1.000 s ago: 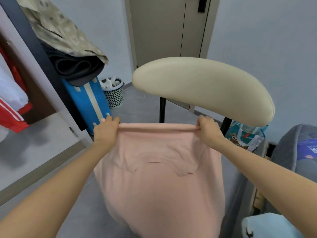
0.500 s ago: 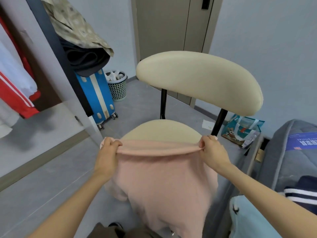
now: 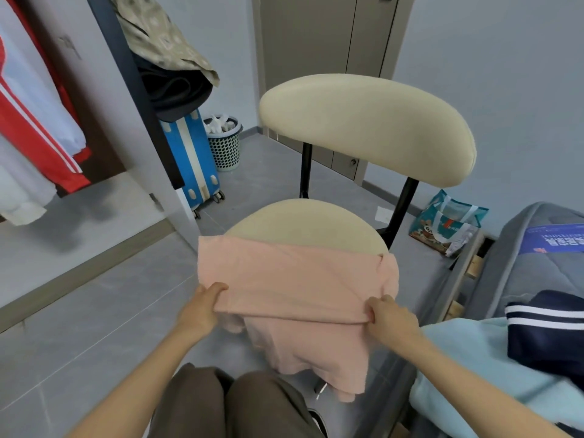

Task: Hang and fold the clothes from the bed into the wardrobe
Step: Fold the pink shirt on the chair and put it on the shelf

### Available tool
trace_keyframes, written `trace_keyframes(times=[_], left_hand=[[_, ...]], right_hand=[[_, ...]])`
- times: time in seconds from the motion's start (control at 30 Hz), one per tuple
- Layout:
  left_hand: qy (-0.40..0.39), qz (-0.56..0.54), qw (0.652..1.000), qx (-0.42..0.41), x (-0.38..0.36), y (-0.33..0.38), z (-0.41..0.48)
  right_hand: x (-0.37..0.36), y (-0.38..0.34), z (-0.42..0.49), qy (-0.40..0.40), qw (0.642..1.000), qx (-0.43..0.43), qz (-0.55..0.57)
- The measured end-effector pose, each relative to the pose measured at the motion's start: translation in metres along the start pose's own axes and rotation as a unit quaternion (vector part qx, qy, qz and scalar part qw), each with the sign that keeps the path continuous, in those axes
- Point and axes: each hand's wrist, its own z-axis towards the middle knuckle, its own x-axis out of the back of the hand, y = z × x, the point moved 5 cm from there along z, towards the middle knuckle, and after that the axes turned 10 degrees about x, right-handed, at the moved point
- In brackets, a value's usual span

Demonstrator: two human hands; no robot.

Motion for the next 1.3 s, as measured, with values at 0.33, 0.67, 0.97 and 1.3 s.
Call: trace_keyframes(times=[0.33,0.67,0.97,1.3], left_hand=[[0.039,0.033,0.994,-0.093,0.013,0.059,0.022],[-0.051,0.1,0.993,-0.025,-0.021,0.085,0.061],[0.023,0.08,0.991,-0.103,-0.031,0.123,0.052],[-0.072,0.161,0.977,-0.121,-0.058,0.165,0.051]], right_hand=[[0.038,-0.042,0.043,0.028,0.996,0.079,0.01],[-0.006,0.031,0.074,-0.024,0.992,-0.052,0.108],[0.023,0.062,0.095,0.227,0.919,-0.154,0.284],[0.023,0.092,0.108,0.19,0.632,-0.274,0.699]])
